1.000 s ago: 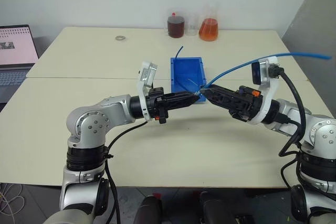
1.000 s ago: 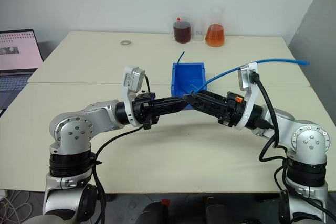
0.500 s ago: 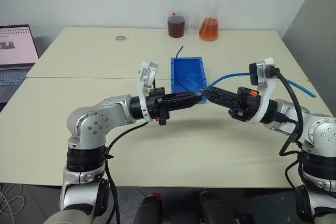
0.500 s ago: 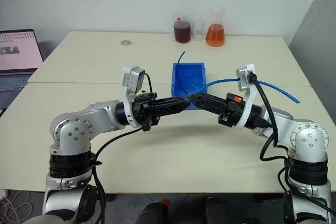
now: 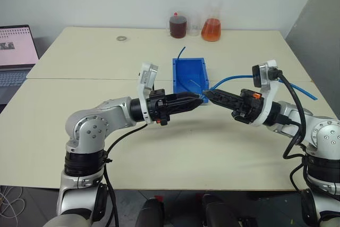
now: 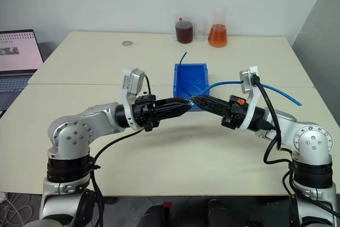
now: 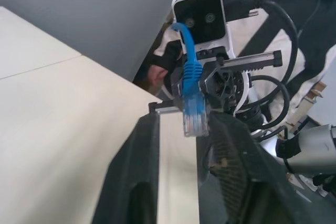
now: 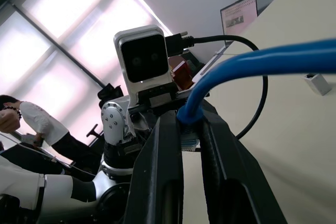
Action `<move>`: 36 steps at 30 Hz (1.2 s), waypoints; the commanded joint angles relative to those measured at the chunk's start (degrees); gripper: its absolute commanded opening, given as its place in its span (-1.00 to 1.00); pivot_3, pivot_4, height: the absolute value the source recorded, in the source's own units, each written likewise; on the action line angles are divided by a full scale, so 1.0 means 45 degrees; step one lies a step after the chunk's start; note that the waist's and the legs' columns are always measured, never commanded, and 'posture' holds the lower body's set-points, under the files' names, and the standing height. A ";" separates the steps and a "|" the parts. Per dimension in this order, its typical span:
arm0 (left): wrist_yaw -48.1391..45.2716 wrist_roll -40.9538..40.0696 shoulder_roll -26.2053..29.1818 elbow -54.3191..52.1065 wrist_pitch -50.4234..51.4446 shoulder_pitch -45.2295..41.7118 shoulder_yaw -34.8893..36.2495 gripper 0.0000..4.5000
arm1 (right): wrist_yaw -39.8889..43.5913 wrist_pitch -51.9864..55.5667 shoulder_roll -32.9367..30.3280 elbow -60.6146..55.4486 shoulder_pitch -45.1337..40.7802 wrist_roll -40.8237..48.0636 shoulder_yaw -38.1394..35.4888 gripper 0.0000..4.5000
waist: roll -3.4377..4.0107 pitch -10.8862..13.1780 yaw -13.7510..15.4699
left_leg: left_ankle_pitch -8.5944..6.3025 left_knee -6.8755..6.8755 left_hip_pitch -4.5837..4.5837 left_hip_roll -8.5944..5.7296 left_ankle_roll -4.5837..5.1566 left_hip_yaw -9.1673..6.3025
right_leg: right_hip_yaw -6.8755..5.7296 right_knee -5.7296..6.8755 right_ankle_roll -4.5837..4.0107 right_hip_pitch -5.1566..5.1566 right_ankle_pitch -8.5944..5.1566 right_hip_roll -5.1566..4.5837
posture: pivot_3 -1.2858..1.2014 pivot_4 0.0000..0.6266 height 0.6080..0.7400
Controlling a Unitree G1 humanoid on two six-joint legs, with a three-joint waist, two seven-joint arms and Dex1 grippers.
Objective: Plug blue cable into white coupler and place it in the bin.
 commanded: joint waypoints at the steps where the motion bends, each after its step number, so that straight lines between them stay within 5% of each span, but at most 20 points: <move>1: 0.0242 -0.0862 0.0601 -0.0704 0.0172 0.0413 0.0879 0.21 | 0.0256 -0.0374 -0.0334 -0.0337 -0.0244 -0.0411 -0.0234 -0.91 | 0.0000 0.0000 0.0000 | 0.0000 0.0000 -0.0001 0.0000 0.0000 0.0001 | 0.0001 -0.0002 0.0001 0.0000 -0.0001 0.0000 | 0.03 -0.52 1.00; 6: 0.0613 -0.0031 0.1700 -0.1259 -0.0482 0.1680 0.1320 0.61 | 0.0580 -0.0659 -0.0702 -0.0162 -0.0244 -0.1644 -0.0205 -0.91 | 0.0000 0.0000 0.0000 | 0.0000 -0.0010 -0.0003 0.0005 0.0000 0.0008 | 0.0009 -0.0005 0.0001 -0.0013 -0.0001 0.0001 | 0.03 -0.52 1.00; 10: 0.1796 0.2939 0.2477 -0.1278 -0.2575 0.3278 0.1283 0.98 | 0.0639 -0.1044 -0.0618 -0.0247 -0.0360 -0.2482 -0.0137 -0.91 | 0.0000 0.0000 -0.0007 | 0.0000 -0.0011 -0.0005 0.0006 0.0000 0.0011 | 0.0013 -0.0008 0.0001 -0.0019 -0.0001 0.0000 | 0.03 -0.52 1.00; 15: 0.5026 0.8101 0.2015 0.0567 -0.5850 0.4304 -0.0367 0.98 | 0.0799 -0.1099 -0.0147 -0.0283 -0.0866 -0.2943 0.0279 -0.91 | 0.0001 0.0000 0.0027 | 0.0000 -0.0013 -0.0005 0.0004 0.0000 0.0014 | 0.0020 -0.0006 -0.0001 -0.0023 0.0001 -0.0002 | 0.03 -0.52 1.00; 18: 0.5937 0.9570 0.1358 0.2062 -0.7299 0.3996 -0.0818 0.98 | 0.1222 -0.1109 -0.0020 -0.0181 -0.1081 -0.3328 0.0571 -0.91 | -0.0001 0.0000 0.0049 | -0.0001 -0.0012 -0.0009 0.0002 0.0000 0.0017 | 0.0019 -0.0009 -0.0001 -0.0024 0.0002 -0.0004 | 0.03 -0.52 1.00; 26: 0.5971 1.1074 -0.0609 0.7898 -1.0587 0.1040 -0.1234 0.98 | 0.3318 -0.1715 0.0428 0.1061 -0.1800 -0.5549 0.1842 -0.91 | -0.0003 -0.0001 0.0126 | -0.0001 -0.0003 -0.0032 -0.0011 0.0001 0.0015 | 0.0004 -0.0012 0.0001 -0.0035 0.0008 -0.0012 | 0.03 -0.52 1.00; 36: 0.5143 1.1758 -0.1444 1.2113 -1.2363 -0.1155 -0.1289 0.98 | 0.3624 -0.1960 0.1147 0.0978 -0.1628 -0.6422 0.1698 -0.91 | -0.0004 -0.0002 0.0082 | 0.0000 0.0003 -0.0092 -0.0010 0.0000 0.0017 | 0.0001 0.0020 -0.0001 -0.0109 0.0011 -0.0017 | 0.03 -0.52 1.00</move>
